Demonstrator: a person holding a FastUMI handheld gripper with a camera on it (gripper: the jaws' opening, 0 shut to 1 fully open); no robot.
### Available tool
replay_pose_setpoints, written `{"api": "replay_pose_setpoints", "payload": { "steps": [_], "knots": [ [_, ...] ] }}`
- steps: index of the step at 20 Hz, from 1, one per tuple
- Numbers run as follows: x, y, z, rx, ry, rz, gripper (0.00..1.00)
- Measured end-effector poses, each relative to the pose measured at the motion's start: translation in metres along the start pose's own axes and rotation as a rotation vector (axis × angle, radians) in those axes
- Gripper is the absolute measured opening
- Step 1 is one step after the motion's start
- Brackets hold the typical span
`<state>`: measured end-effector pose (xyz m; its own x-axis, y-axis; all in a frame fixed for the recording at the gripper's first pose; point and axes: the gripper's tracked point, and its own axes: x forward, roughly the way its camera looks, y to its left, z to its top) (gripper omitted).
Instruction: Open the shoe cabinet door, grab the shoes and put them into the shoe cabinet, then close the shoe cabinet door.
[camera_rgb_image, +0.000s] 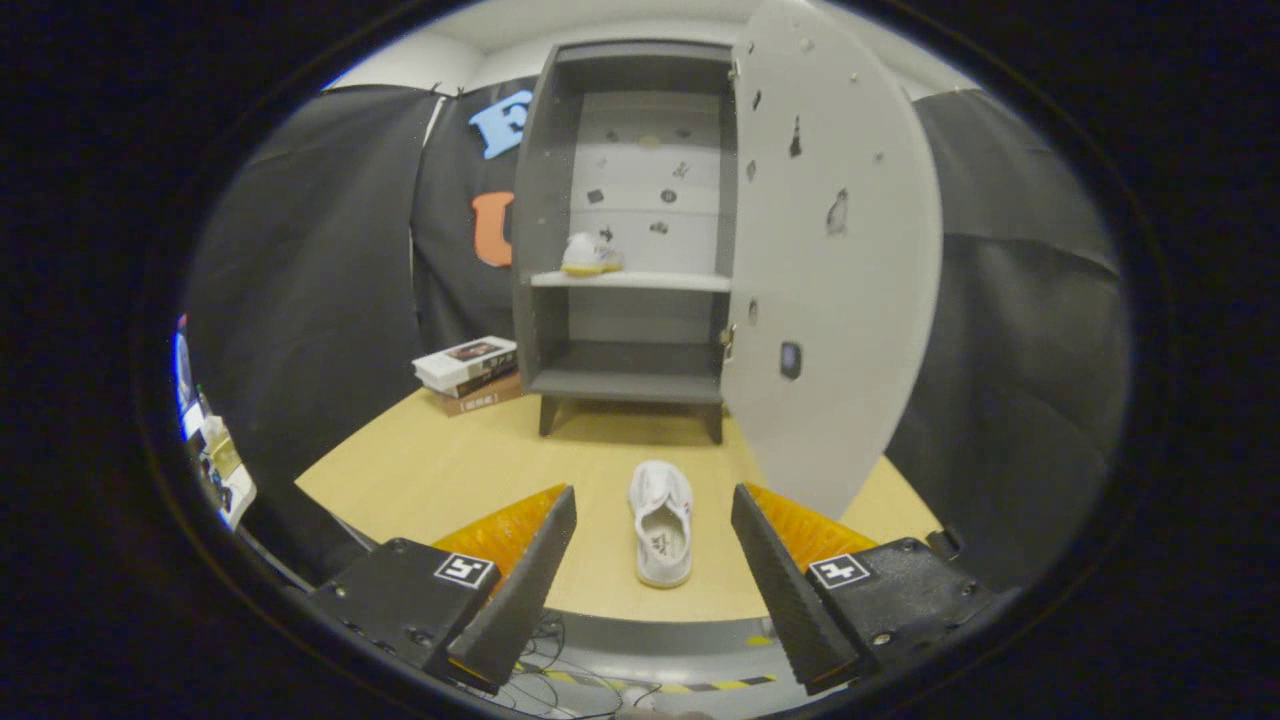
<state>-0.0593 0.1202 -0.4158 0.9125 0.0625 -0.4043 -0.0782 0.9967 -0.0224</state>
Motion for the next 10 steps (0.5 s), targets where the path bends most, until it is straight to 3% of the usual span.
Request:
{"api": "replay_pose_setpoints", "payload": {
  "steps": [5, 10],
  "knots": [
    [0.096, 0.010, -0.049, 0.022, 0.124, 0.017, 0.99],
    [0.162, 0.010, -0.086, 0.029, 0.234, 0.009, 0.99]
  ]
}}
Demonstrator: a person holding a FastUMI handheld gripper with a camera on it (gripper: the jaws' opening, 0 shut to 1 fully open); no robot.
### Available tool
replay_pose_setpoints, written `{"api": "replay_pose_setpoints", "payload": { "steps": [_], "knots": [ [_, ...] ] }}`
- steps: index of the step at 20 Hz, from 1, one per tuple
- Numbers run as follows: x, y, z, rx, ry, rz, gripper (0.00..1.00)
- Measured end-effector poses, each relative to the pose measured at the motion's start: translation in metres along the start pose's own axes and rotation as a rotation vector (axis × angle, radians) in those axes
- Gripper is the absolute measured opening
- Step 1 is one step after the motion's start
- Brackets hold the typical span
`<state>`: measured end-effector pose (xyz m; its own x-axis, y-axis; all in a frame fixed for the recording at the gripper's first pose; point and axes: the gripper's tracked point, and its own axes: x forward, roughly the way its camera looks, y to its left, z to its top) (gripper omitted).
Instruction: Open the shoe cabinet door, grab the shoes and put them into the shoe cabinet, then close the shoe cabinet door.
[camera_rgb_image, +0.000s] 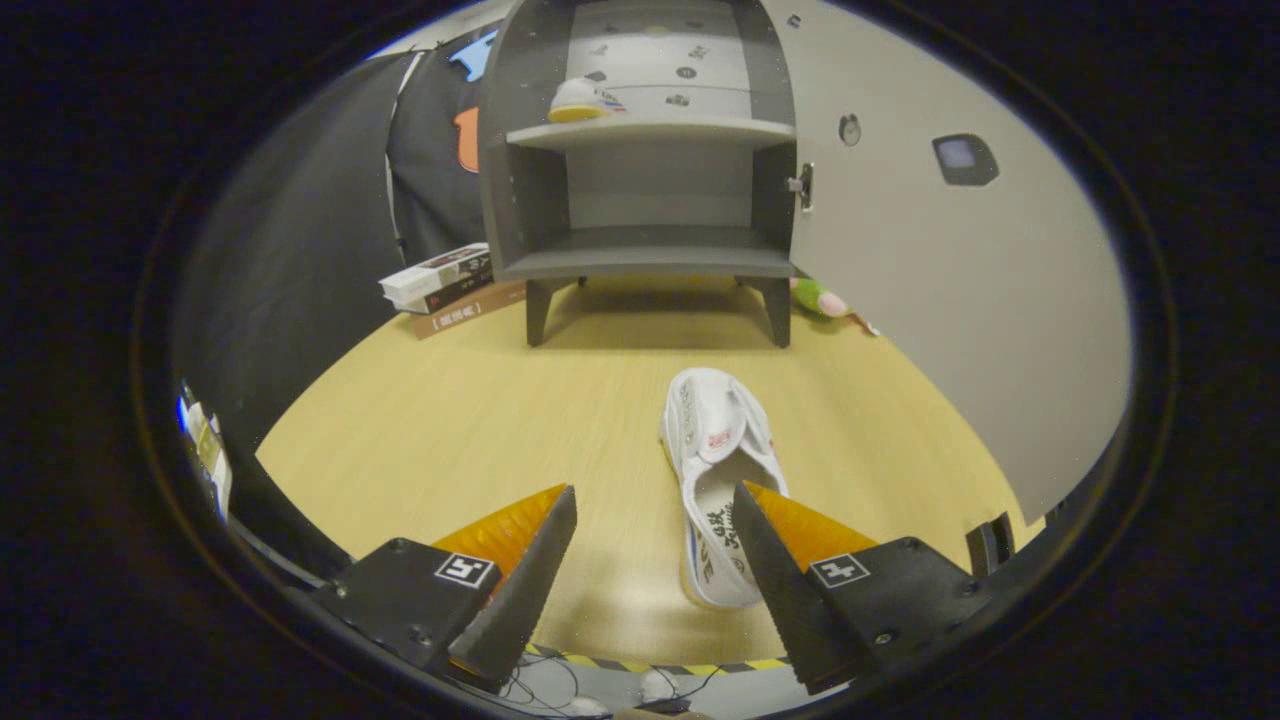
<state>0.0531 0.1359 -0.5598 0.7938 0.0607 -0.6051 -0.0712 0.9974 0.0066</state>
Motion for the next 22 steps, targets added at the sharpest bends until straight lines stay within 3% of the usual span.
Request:
{"api": "replay_pose_setpoints", "payload": {
  "steps": [4, 9, 13, 16, 18, 19, 21, 22],
  "knots": [
    [0.035, 0.000, -0.005, 0.019, 0.061, -0.003, 0.99],
    [0.062, 0.003, 0.006, 0.013, 0.034, 0.005, 0.99],
    [0.075, 0.010, 0.016, 0.011, 0.025, 0.055, 0.98],
    [0.082, 0.003, 0.023, 0.031, 0.022, 0.052, 0.84],
    [0.086, 0.002, 0.022, 0.038, 0.024, 0.055, 0.66],
    [0.088, -0.001, 0.024, 0.036, 0.022, 0.040, 0.49],
    [0.091, -0.007, 0.025, 0.044, 0.017, 0.008, 0.27],
    [0.091, -0.006, 0.027, 0.043, 0.016, 0.002, 0.21]
  ]
}}
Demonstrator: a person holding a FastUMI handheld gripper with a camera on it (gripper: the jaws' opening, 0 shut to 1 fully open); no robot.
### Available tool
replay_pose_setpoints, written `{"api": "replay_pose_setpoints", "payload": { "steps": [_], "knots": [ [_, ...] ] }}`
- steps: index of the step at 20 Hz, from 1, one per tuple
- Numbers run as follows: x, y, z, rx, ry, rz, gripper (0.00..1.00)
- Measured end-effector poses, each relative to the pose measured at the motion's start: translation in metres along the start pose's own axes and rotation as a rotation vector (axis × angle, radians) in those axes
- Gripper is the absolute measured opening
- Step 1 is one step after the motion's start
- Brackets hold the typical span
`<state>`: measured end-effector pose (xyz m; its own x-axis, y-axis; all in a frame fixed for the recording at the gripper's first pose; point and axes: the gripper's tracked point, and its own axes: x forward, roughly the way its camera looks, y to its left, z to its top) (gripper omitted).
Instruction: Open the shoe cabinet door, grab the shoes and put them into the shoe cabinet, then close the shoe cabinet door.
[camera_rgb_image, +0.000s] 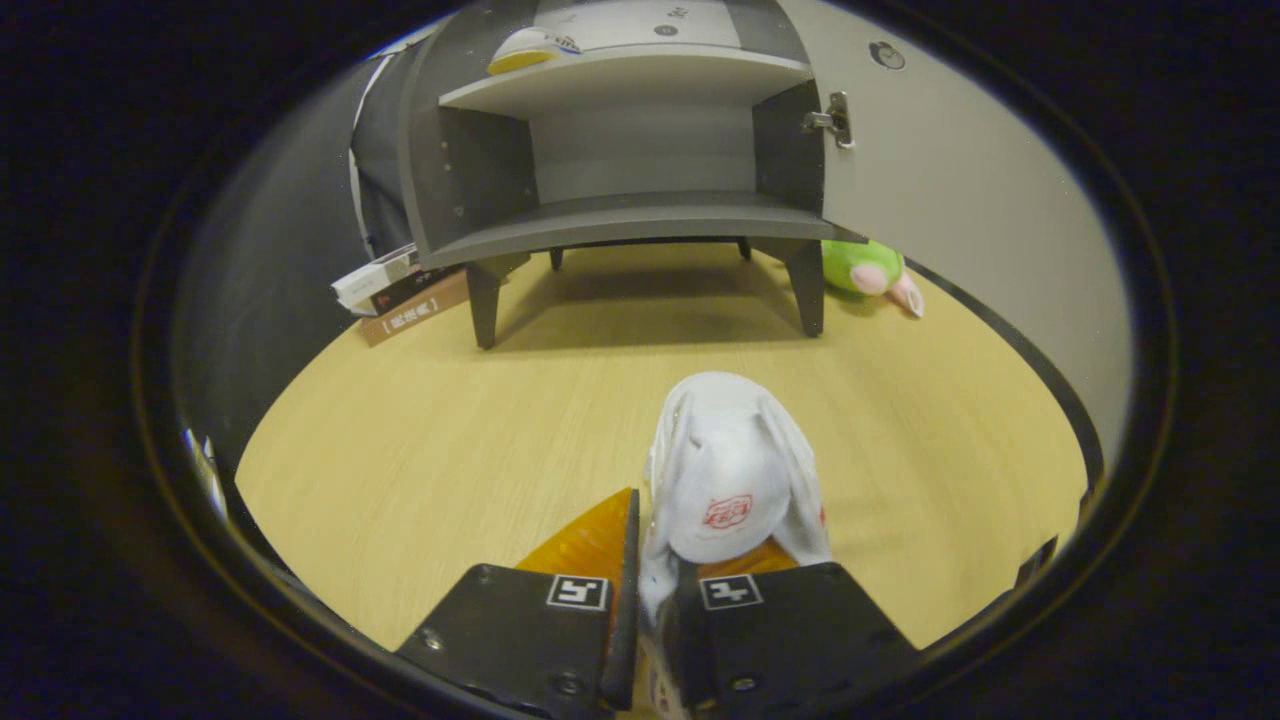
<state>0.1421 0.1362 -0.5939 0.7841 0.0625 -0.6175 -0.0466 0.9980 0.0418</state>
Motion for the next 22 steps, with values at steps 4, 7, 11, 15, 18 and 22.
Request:
{"api": "replay_pose_setpoints", "payload": {
  "steps": [4, 7, 11, 15, 18, 22],
  "knots": [
    [0.000, -0.002, 0.001, -0.029, 0.007, -0.026, 0.09],
    [-0.009, -0.006, 0.017, -0.020, -0.016, -0.043, 0.08],
    [-0.035, -0.002, 0.049, -0.014, -0.078, -0.050, 0.08],
    [-0.072, 0.008, 0.107, 0.001, -0.174, -0.041, 0.08],
    [-0.101, 0.016, 0.160, -0.022, -0.264, -0.038, 0.09],
    [-0.131, 0.021, 0.236, -0.061, -0.373, -0.052, 0.09]
  ]
}}
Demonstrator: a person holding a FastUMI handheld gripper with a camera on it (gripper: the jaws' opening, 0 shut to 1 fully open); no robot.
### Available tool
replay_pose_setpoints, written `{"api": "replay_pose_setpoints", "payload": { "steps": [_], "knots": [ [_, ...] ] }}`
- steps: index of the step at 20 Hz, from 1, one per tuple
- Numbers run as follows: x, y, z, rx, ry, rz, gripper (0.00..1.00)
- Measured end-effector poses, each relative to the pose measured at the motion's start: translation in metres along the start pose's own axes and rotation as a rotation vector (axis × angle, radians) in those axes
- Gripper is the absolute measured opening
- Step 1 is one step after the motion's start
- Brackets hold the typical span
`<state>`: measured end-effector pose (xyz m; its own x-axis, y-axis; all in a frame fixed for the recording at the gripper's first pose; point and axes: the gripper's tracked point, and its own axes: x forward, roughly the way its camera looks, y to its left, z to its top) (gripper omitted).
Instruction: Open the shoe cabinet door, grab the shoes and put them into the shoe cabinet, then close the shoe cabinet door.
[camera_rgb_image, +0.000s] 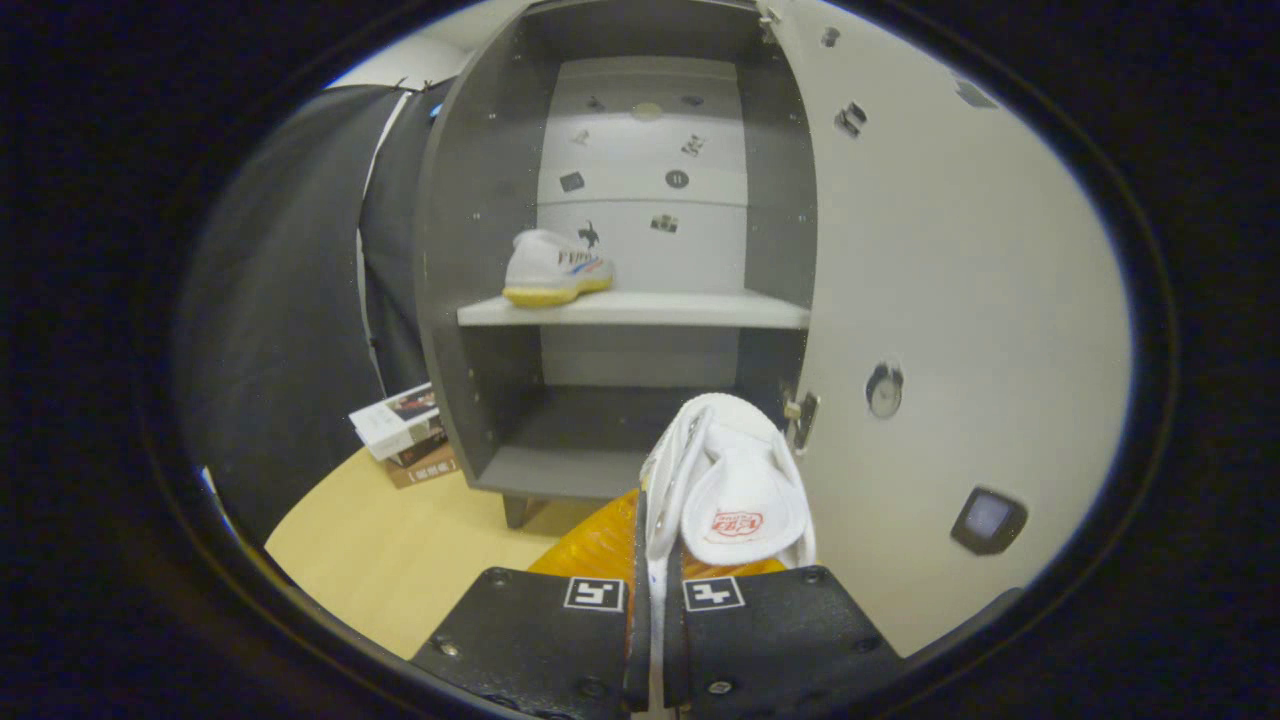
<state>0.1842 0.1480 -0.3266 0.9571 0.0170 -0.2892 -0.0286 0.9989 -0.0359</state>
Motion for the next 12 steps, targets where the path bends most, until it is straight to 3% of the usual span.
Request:
{"api": "replay_pose_setpoints", "payload": {
  "steps": [7, 12],
  "knots": [
    [0.027, 0.008, 0.134, -0.043, -0.156, 0.006, 0.08],
    [0.074, 0.015, 0.194, -0.085, -0.215, 0.017, 0.09]
  ]
}}
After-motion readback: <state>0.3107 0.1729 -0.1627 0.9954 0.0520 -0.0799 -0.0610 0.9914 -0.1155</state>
